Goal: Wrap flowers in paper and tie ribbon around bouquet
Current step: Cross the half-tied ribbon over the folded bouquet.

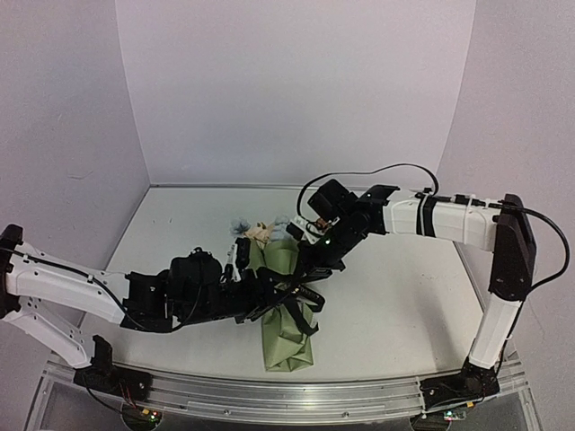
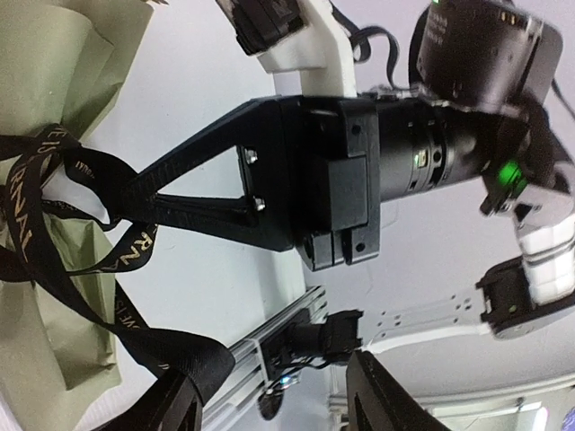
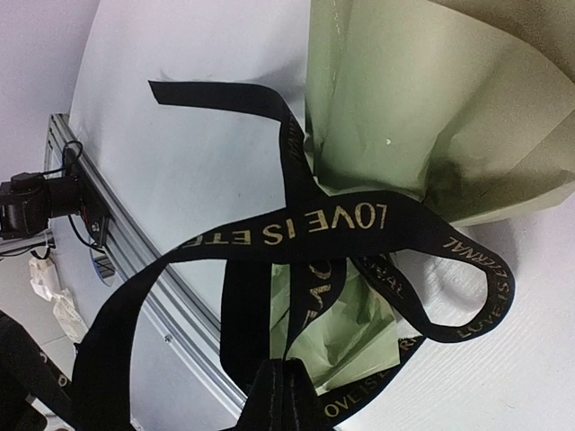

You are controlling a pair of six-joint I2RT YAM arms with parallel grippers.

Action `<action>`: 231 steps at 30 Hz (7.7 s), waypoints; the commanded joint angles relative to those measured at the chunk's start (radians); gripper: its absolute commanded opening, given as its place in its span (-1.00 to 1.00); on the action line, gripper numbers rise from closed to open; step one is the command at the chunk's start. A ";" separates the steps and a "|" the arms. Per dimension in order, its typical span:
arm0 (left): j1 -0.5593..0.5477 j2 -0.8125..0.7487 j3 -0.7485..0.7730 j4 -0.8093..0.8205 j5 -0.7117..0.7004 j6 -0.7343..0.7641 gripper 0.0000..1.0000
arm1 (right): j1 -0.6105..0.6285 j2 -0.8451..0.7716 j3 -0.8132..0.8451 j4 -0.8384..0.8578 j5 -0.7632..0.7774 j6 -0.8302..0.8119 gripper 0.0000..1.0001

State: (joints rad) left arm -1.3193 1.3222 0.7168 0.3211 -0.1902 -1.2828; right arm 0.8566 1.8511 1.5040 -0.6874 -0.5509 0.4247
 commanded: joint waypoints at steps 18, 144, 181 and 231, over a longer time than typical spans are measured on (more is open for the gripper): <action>0.018 0.312 0.392 -0.578 0.349 0.391 0.35 | 0.005 -0.002 0.070 -0.094 0.050 -0.060 -1.00; 0.521 0.250 0.064 0.024 0.910 1.234 -0.98 | 0.274 -0.117 -0.465 0.760 0.460 -0.184 0.21; 0.570 0.337 0.178 -0.270 1.136 1.335 -0.97 | 0.275 -0.099 -0.467 0.564 0.246 -0.110 -0.10; 0.596 0.251 0.014 0.125 1.001 1.039 -0.99 | 0.270 -0.286 -0.548 0.452 0.435 -0.027 -1.00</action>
State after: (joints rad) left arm -0.7292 1.6329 0.7789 0.2613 0.8636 -0.1394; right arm 1.1282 1.6282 0.9691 -0.1807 -0.1860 0.4088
